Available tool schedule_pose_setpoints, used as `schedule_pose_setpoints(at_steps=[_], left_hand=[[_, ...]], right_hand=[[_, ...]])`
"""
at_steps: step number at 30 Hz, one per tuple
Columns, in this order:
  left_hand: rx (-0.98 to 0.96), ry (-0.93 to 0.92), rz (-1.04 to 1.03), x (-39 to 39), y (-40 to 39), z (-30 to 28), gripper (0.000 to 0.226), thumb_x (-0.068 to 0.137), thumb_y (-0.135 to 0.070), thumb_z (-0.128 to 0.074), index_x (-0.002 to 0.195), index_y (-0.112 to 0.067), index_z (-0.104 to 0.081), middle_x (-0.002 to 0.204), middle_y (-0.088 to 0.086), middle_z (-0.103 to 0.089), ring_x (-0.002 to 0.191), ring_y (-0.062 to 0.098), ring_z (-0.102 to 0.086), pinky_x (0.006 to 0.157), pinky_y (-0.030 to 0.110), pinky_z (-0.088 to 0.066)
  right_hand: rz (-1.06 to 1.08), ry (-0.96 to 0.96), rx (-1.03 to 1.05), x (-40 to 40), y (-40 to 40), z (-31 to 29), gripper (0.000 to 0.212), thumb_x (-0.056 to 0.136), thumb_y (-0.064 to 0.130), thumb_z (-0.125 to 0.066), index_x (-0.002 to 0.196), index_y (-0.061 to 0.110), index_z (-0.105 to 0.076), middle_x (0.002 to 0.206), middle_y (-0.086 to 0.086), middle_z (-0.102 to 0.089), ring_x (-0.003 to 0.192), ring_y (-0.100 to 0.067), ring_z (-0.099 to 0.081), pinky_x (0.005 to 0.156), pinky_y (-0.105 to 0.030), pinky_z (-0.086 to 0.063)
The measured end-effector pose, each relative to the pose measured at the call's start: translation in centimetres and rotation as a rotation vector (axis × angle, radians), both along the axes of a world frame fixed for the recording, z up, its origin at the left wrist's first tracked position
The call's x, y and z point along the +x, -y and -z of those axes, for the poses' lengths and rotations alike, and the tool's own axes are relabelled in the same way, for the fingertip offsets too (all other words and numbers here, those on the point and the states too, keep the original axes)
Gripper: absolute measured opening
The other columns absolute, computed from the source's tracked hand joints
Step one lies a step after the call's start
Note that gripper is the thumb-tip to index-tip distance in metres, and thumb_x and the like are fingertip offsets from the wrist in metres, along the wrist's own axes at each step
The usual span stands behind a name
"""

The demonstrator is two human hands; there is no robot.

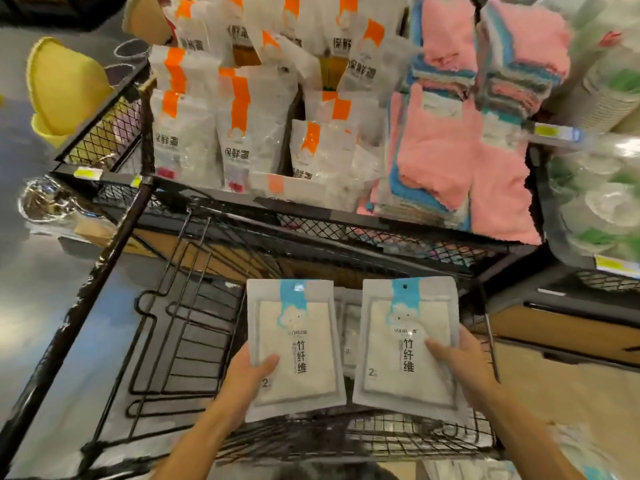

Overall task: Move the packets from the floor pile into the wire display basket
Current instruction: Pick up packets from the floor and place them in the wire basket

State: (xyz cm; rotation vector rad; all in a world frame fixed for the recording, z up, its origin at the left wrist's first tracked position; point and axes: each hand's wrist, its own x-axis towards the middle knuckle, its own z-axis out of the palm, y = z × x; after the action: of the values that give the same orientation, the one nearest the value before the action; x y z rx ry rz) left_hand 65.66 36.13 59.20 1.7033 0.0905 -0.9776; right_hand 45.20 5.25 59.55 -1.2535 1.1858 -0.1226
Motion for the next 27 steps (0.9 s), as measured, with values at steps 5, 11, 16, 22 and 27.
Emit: schedule_pose_setpoints(at_steps=[5,11,16,22,27], left_hand=[[0.089,-0.044,0.051,3.3,2.5,8.2,0.039,0.092,-0.006,-0.072,0.124,-0.025,-0.063,0.118,0.004,-0.076,0.104,0.023,-0.074,0.085,0.042,-0.061],[0.208,-0.069,0.110,6.0,5.6,16.4,0.030,0.095,-0.004,-0.068,0.116,-0.024,-0.062,0.107,0.002,-0.074,0.095,0.018,-0.072,0.069,0.026,-0.060],[0.291,-0.009,0.181,8.8,7.0,22.2,0.025,0.095,-0.008,-0.069,0.119,-0.013,-0.065,0.104,-0.002,-0.073,0.098,0.019,-0.071,0.069,0.022,-0.058],[0.388,0.143,0.200,10.1,7.9,26.2,0.057,0.092,-0.018,-0.075,0.141,-0.007,-0.050,0.121,0.010,-0.067,0.099,0.025,-0.068,0.086,0.037,-0.055],[0.515,0.481,0.387,8.0,7.9,27.0,0.066,0.102,-0.031,-0.057,0.158,-0.014,-0.025,0.141,0.021,-0.053,0.109,0.045,-0.063,0.087,0.050,-0.057]], right_hand=[[0.027,-0.102,0.020,1.8,-0.2,5.5,0.026,0.095,-0.002,-0.064,0.115,0.014,-0.060,0.103,-0.013,-0.075,0.082,-0.025,-0.078,0.060,-0.034,-0.063],[0.019,-0.242,0.023,4.2,-0.4,13.3,0.029,0.094,0.009,-0.069,0.120,0.015,-0.058,0.109,-0.009,-0.075,0.087,-0.024,-0.077,0.066,-0.044,-0.066],[0.011,-0.268,-0.018,6.1,0.8,18.6,0.027,0.091,0.002,-0.070,0.115,0.007,-0.058,0.104,-0.010,-0.073,0.080,-0.017,-0.076,0.058,-0.027,-0.062],[-0.064,-0.328,-0.101,7.5,1.6,23.5,0.026,0.093,0.008,-0.070,0.116,0.019,-0.062,0.112,-0.007,-0.073,0.104,-0.029,-0.072,0.080,-0.051,-0.064],[-0.009,-0.440,-0.274,7.8,0.3,25.6,0.041,0.091,0.013,-0.074,0.122,0.017,-0.048,0.117,-0.006,-0.065,0.105,-0.029,-0.068,0.082,-0.049,-0.062]])
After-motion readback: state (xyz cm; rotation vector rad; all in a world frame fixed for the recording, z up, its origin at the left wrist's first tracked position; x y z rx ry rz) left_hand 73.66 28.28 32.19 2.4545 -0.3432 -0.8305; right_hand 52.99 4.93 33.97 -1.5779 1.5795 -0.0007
